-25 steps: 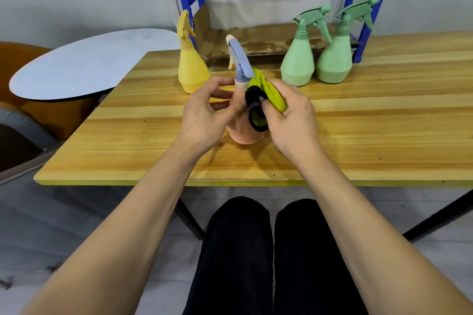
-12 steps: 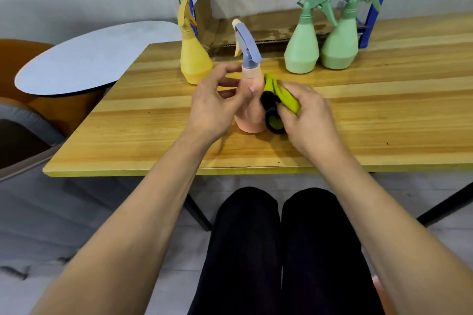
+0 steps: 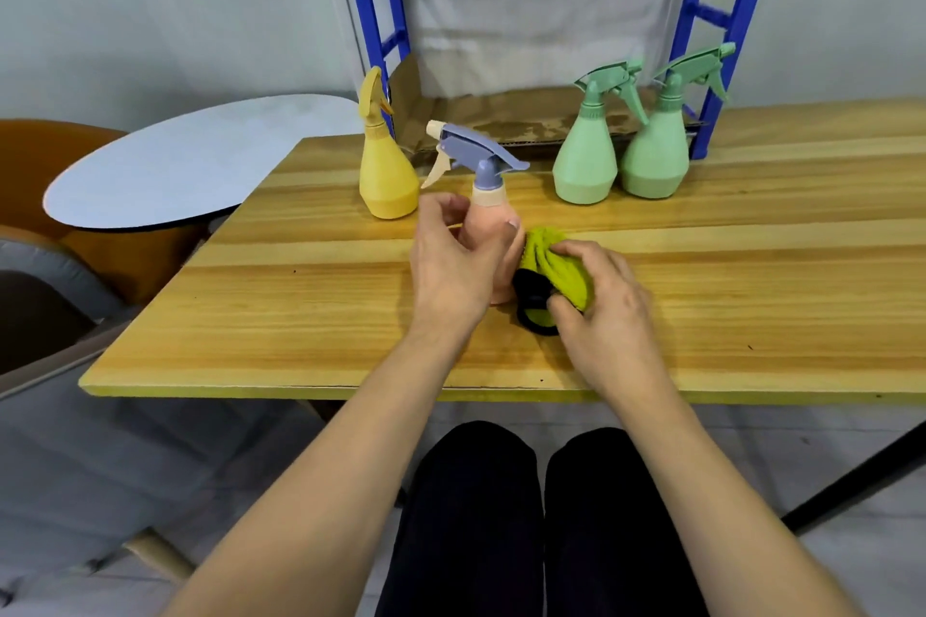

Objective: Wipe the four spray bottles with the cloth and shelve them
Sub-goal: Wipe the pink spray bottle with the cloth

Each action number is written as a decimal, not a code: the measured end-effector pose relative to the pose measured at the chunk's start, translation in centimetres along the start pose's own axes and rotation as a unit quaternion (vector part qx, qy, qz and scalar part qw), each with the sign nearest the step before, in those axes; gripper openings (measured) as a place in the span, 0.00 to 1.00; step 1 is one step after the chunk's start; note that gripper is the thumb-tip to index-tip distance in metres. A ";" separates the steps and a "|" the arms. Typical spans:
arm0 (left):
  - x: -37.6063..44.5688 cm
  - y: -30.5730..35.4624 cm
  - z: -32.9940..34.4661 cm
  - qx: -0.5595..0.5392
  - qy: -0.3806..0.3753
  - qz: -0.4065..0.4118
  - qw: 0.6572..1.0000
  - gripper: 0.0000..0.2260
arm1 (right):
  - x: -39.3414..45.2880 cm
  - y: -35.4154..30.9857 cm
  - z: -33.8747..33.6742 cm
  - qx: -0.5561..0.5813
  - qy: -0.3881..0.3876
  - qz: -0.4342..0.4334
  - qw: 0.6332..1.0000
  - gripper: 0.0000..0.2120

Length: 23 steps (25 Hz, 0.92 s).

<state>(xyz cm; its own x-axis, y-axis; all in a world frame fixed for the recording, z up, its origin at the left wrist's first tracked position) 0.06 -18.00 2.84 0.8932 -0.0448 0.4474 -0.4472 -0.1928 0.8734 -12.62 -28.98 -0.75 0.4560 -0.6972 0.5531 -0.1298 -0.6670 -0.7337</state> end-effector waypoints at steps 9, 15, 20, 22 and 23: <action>1.8 -2.7 -3.4 -0.070 -0.211 0.022 0.975 0.15 | 0.8 0.0 0.4 0.049 0.009 0.032 0.998 0.20; -0.4 -2.0 -1.8 -0.130 -0.137 0.014 0.982 0.16 | 3.2 -4.7 0.3 0.137 0.060 -0.022 0.989 0.19; 0.0 -1.9 -1.6 -0.100 -0.135 0.005 0.986 0.20 | 0.8 -0.8 0.5 0.025 0.033 -0.005 0.999 0.20; -0.3 -2.1 -1.5 -0.064 -0.137 0.008 0.988 0.27 | 1.8 -1.1 0.1 0.019 0.023 -0.006 1.000 0.20; -0.3 -2.2 -1.3 -0.051 -0.138 0.015 0.989 0.30 | 2.6 -1.8 -0.1 0.041 0.025 -0.005 0.999 0.20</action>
<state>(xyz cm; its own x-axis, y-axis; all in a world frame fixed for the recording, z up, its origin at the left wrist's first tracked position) 0.72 -16.27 1.02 0.8514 -0.3185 0.4167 -0.4640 -0.0873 0.8815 -11.26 -29.61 2.07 0.4112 -0.7050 0.5778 -0.0516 -0.6508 -0.7575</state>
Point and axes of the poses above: each hand's wrist, its own x-axis towards the middle knuckle, its own z-axis out of the palm, y = z × x, the point moved 2 cm from there along x, towards the middle knuckle, and after that the axes turned 14 degrees about y, right-handed, at the moved point
